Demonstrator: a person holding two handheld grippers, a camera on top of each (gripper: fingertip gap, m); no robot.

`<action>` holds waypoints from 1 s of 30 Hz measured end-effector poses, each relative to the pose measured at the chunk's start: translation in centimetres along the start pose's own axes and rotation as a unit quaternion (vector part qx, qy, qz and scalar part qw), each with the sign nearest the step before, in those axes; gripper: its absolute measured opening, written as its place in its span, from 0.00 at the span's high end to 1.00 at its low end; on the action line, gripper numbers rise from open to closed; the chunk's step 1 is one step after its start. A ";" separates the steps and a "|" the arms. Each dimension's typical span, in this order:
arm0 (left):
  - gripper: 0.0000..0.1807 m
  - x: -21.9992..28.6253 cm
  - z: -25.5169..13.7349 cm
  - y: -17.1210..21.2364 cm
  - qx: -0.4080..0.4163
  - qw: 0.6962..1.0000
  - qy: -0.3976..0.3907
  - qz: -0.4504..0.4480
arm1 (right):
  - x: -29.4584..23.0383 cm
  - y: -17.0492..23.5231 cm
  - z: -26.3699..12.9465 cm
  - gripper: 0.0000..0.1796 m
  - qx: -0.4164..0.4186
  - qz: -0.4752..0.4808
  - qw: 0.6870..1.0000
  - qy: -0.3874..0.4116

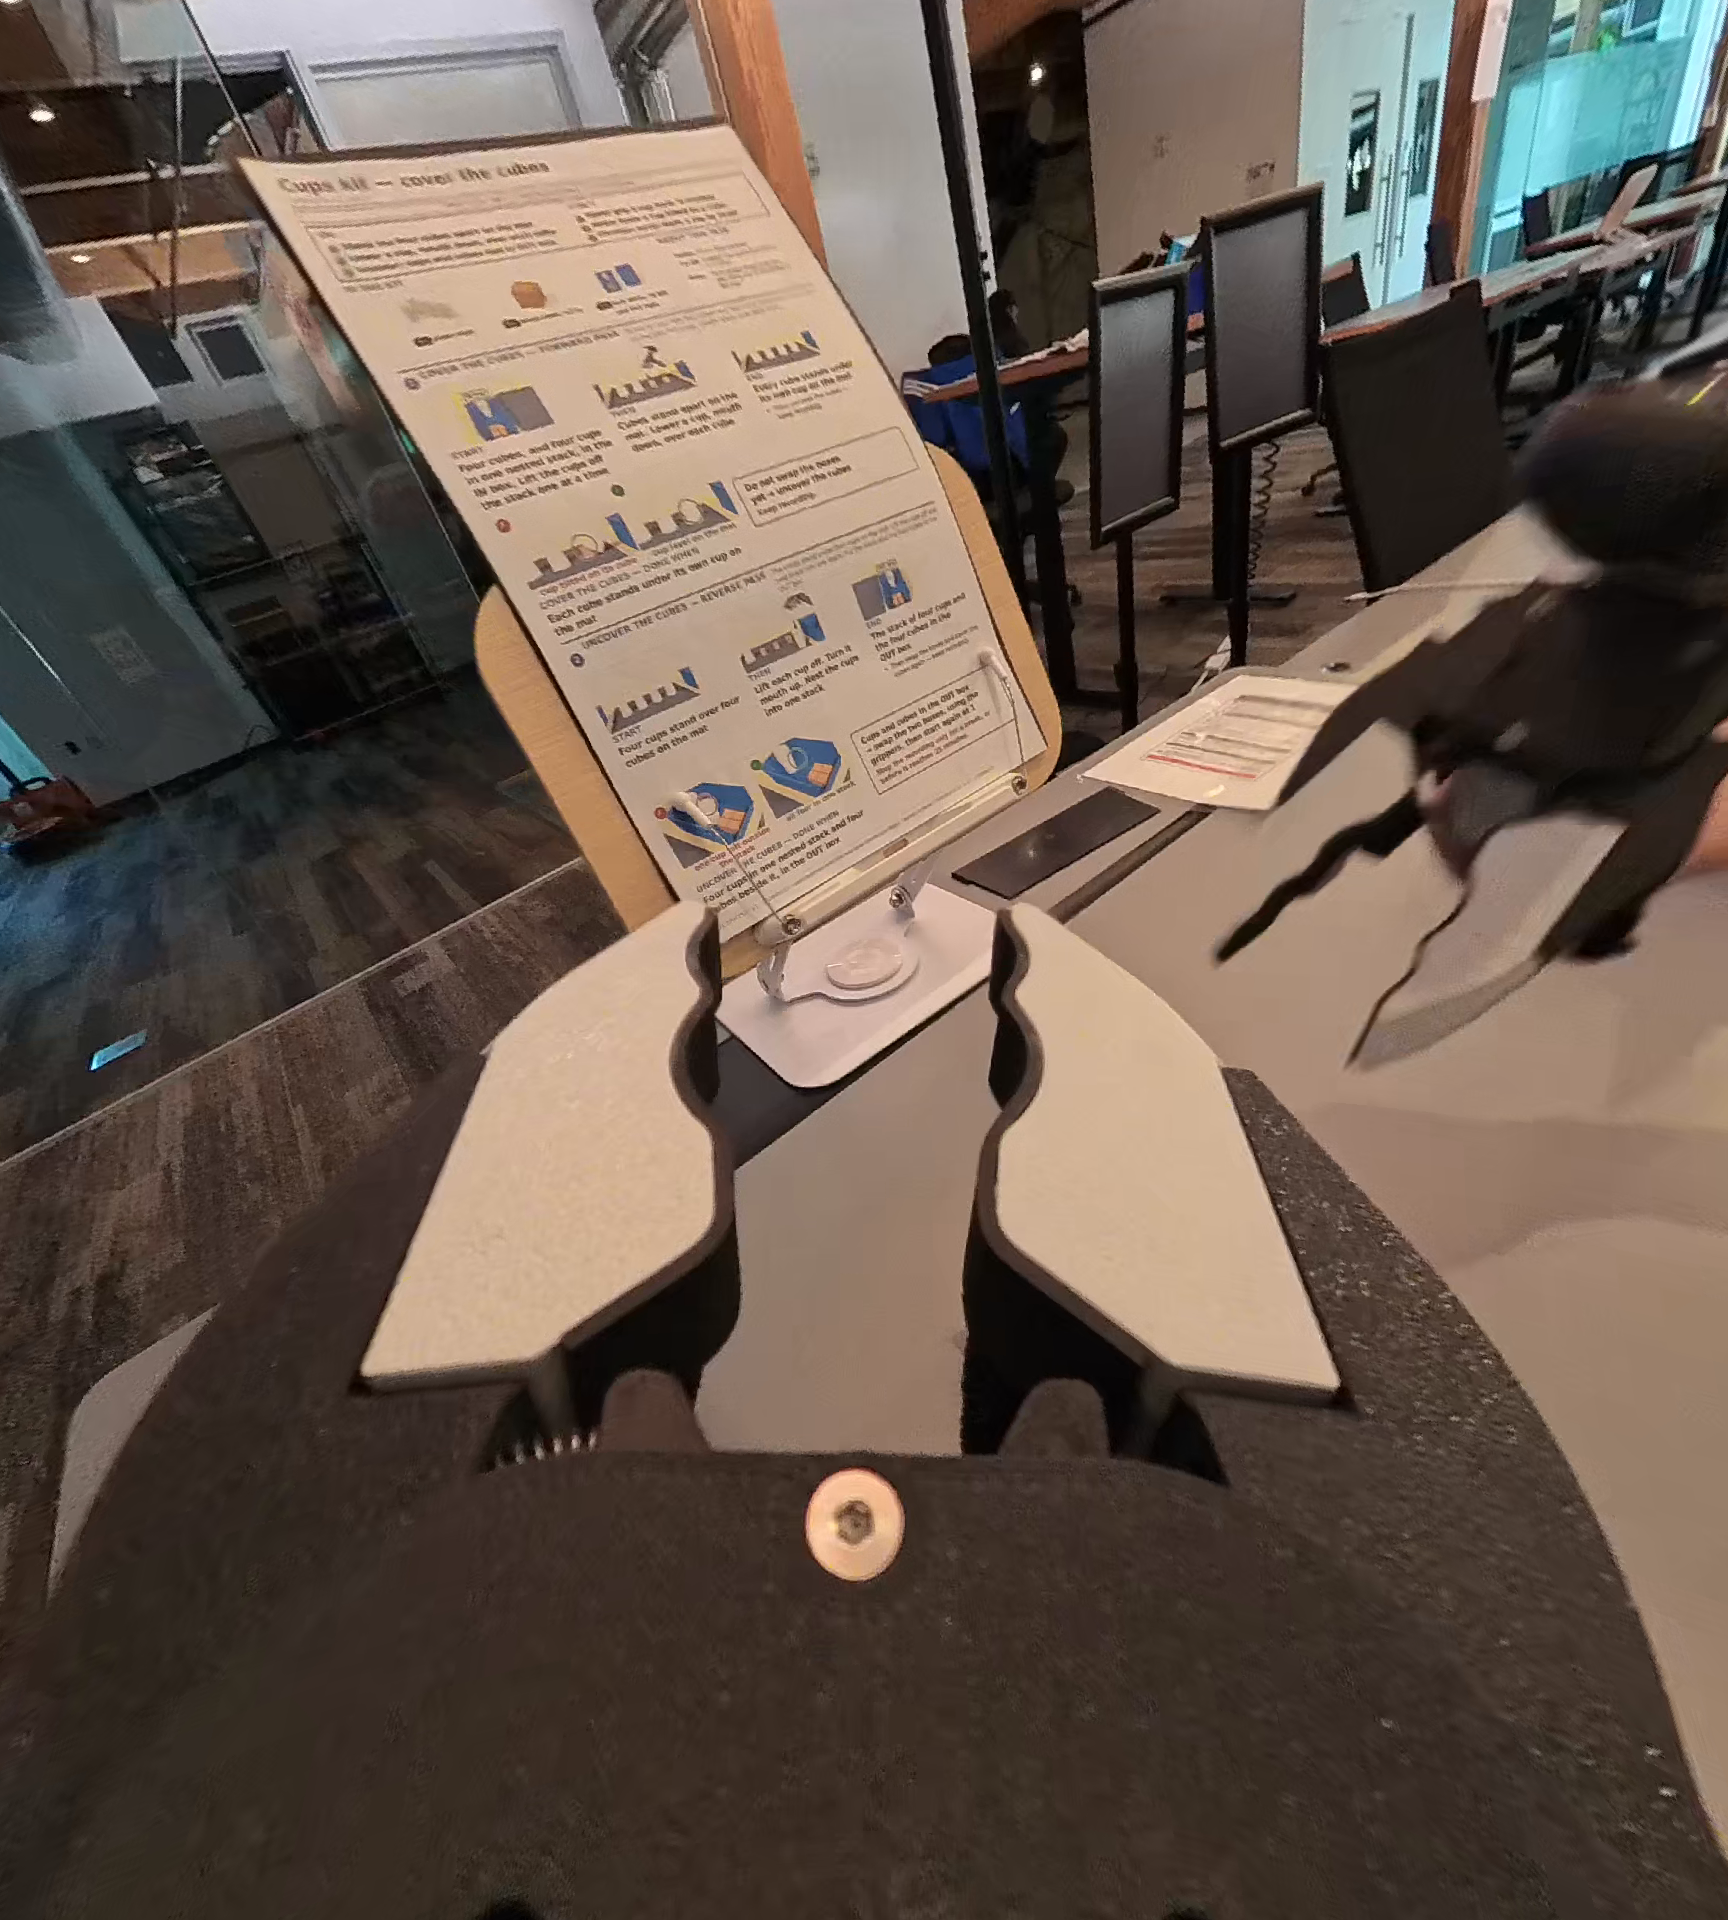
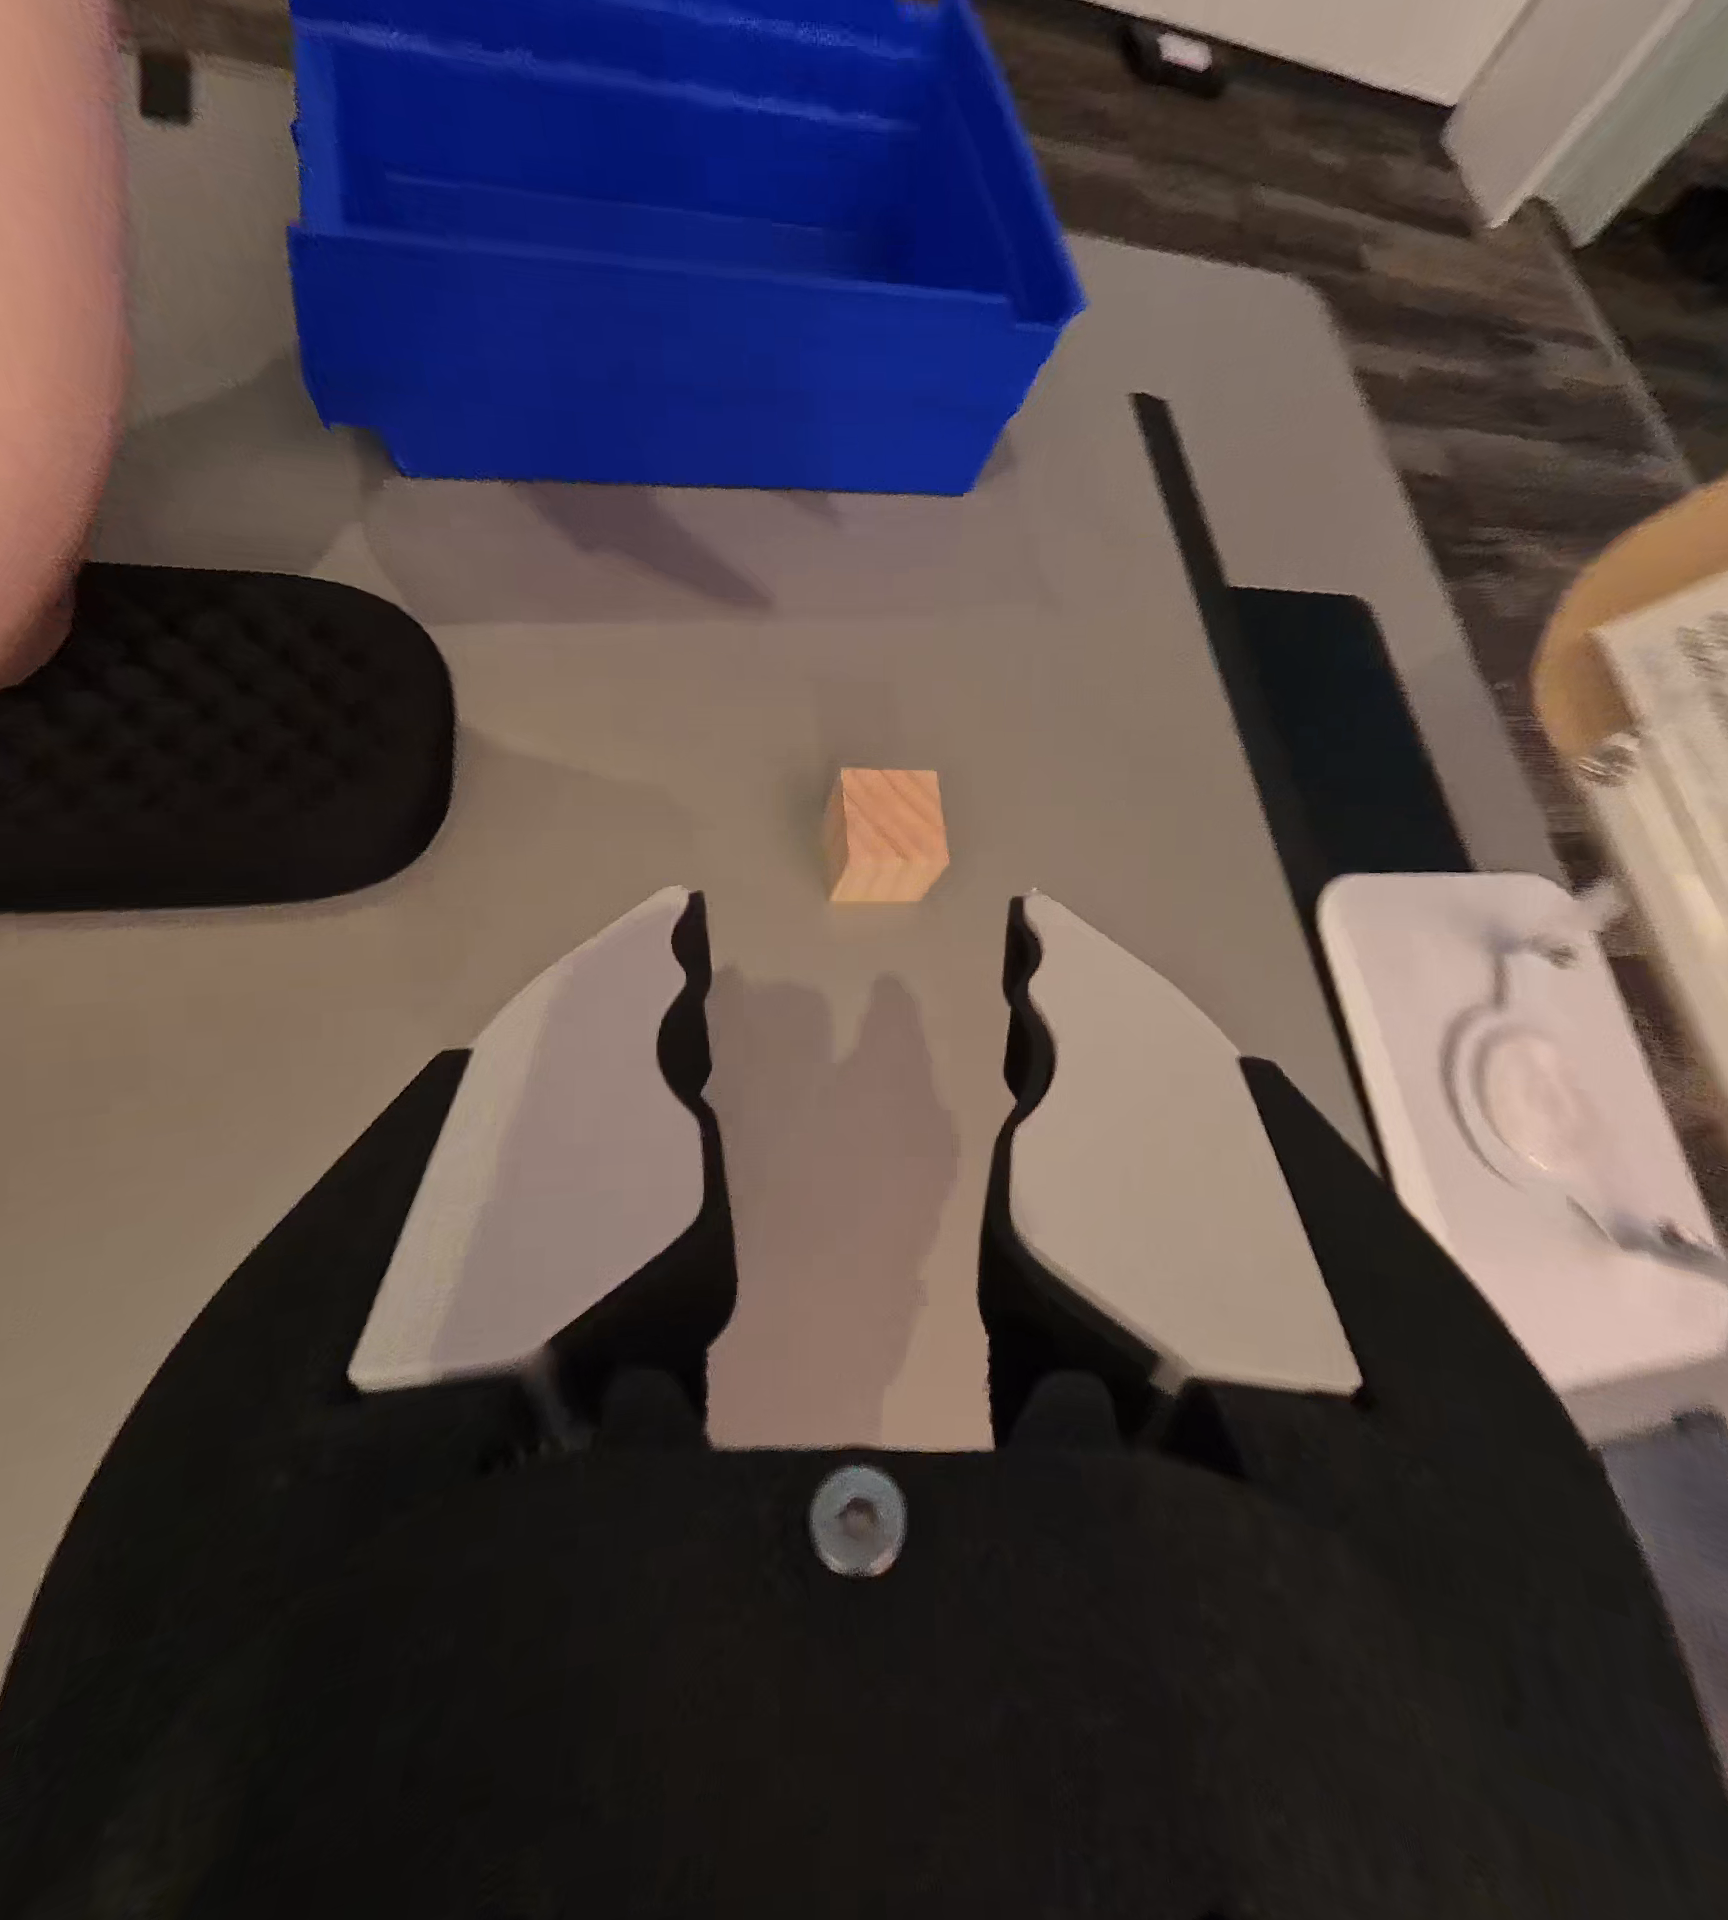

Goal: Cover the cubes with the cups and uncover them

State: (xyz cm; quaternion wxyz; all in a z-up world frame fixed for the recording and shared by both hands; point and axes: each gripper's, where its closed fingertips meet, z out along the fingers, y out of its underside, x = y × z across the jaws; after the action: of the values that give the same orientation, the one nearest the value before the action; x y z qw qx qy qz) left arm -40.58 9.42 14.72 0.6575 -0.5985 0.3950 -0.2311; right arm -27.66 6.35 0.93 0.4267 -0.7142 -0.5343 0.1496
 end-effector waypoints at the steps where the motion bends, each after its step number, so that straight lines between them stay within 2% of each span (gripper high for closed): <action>1: 0.73 -0.3 -0.3 -0.1 0.005 1.000 -0.002 -0.005 | 0.0 0.2 2.1 0.68 -0.012 -0.003 1.000 -0.012; 4: 0.73 -1.0 -0.8 0.0 0.014 1.000 -0.007 -0.017 | -0.4 0.8 7.5 0.64 -0.037 0.013 0.997 -0.065; 7: 0.73 -1.2 -1.1 -0.1 0.020 1.000 -0.005 -0.022 | 0.3 2.2 11.4 0.63 -0.067 0.022 0.995 -0.069; 13: 0.73 -1.0 -1.1 -0.3 0.026 0.999 0.003 -0.022 | 1.1 4.9 15.0 0.63 -0.129 0.010 0.989 -0.068; 19: 0.73 -0.9 -1.1 -0.3 0.028 0.999 0.007 -0.025 | 0.6 7.2 16.6 0.65 -0.200 -0.014 0.977 -0.069; 24: 0.73 -0.9 -1.0 -0.3 0.027 0.999 0.006 -0.026 | -0.1 7.2 17.1 0.75 -0.196 -0.026 0.978 -0.070; 27: 0.73 -0.5 -0.9 -0.4 0.025 0.999 0.013 -0.023 | -0.2 6.7 16.1 0.75 -0.185 -0.017 0.981 -0.057; 30: 0.73 -0.1 -0.7 -0.3 0.020 1.000 0.018 -0.016 | -0.2 5.8 12.6 0.75 -0.166 -0.018 0.986 -0.021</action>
State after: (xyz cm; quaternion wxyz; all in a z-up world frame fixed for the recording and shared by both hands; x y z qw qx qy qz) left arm -41.11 9.02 15.07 0.6586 -0.5872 0.3923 -0.2601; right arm -32.50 11.49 -11.01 0.2938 -0.7621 -0.5731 0.0660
